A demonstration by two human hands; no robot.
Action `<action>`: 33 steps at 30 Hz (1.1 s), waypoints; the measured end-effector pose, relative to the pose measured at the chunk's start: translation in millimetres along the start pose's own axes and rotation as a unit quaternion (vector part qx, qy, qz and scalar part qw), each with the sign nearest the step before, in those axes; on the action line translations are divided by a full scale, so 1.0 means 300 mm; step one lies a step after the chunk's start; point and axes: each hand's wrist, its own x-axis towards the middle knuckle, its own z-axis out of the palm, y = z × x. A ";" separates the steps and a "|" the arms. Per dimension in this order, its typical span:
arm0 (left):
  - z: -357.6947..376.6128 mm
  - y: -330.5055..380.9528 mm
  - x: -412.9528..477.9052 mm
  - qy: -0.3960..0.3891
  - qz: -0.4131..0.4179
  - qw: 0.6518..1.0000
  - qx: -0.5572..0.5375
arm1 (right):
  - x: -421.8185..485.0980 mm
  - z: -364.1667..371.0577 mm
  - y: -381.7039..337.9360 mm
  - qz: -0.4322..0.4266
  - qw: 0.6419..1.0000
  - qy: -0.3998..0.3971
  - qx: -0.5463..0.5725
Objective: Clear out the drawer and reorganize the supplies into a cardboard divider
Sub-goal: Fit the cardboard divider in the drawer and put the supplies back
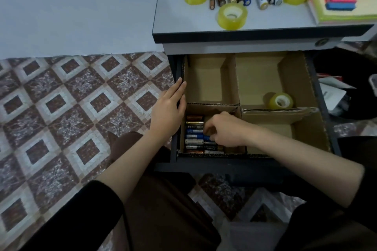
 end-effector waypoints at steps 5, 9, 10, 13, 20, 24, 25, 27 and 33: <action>-0.023 0.017 -0.008 -0.009 0.024 0.998 0.056 | -0.074 -0.031 0.027 -0.050 0.997 0.064 0.017; -0.035 0.031 -0.033 -0.022 0.021 0.996 0.084 | -0.144 -0.078 0.059 -0.061 0.992 0.100 0.047; -0.045 0.038 -0.036 -0.028 0.020 0.995 0.089 | -0.158 -0.093 0.066 -0.063 0.991 0.109 0.050; -0.084 0.065 -0.014 -0.068 -0.015 0.991 0.113 | -0.188 -0.152 0.088 -0.065 0.986 0.146 0.049; -0.206 0.129 0.124 -0.074 0.001 0.988 0.135 | -0.226 -0.389 0.132 -0.051 0.963 0.262 0.022; -0.279 0.185 0.272 -0.024 0.022 0.991 0.131 | -0.233 -0.547 0.157 -0.047 0.946 0.321 -0.001; -0.295 0.200 0.314 -0.018 0.031 0.990 0.133 | -0.229 -0.582 0.162 -0.043 0.942 0.333 -0.010; -0.323 0.235 0.395 -0.008 0.048 0.989 0.142 | -0.216 -0.645 0.173 -0.034 0.935 0.351 -0.029; -0.332 0.306 0.613 -0.070 0.121 0.967 0.212 | -0.159 -0.757 0.172 -0.030 0.928 0.367 -0.061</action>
